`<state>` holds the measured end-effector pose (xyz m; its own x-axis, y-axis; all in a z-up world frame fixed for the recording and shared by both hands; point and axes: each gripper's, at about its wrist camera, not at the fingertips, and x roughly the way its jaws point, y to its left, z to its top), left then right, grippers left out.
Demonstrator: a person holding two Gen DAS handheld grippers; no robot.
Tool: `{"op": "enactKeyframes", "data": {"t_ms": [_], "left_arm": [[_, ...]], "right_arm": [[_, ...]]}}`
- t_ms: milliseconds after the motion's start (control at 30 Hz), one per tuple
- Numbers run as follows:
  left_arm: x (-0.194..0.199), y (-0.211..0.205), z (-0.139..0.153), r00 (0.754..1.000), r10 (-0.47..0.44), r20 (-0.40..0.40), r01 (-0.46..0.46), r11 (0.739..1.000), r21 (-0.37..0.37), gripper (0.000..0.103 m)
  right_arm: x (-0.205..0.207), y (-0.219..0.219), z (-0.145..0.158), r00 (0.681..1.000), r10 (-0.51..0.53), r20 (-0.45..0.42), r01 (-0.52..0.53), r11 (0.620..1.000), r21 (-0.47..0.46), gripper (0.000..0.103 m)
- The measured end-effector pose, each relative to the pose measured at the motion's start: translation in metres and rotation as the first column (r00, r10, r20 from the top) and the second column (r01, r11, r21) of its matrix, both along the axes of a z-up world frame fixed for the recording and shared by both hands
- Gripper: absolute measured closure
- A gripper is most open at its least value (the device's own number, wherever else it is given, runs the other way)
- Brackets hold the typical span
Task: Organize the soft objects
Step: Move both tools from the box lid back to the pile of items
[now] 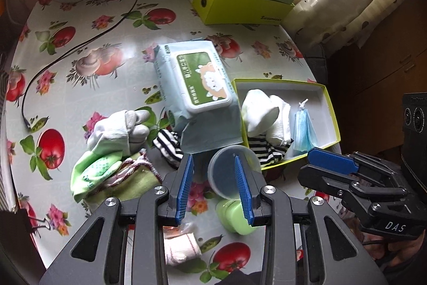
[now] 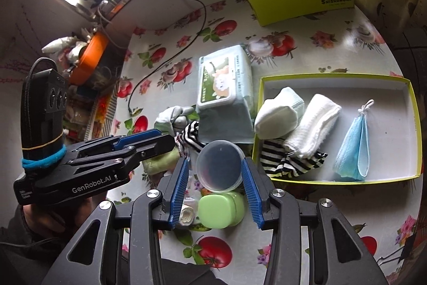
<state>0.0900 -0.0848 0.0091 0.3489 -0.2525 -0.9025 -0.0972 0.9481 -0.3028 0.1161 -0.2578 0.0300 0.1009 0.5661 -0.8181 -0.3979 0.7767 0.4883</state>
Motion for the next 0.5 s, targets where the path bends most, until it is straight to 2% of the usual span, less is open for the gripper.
{"op": "enactKeyframes", "data": {"t_ms": [167,500], "left_arm": [[-0.016,0.024,-0.005,0.998,0.069,-0.007,-0.069,0.998,-0.011,0.069],[-0.044,0.055,-0.023,0.989,0.136,-0.053,-0.138,0.99,-0.025,0.069]], "right_arm": [[-0.007,0.018,0.001,0.998,0.06,0.002,-0.06,0.998,-0.022,0.062],[-0.025,0.046,-0.002,0.984,0.176,-0.009,-0.176,0.984,-0.036,0.062]]}}
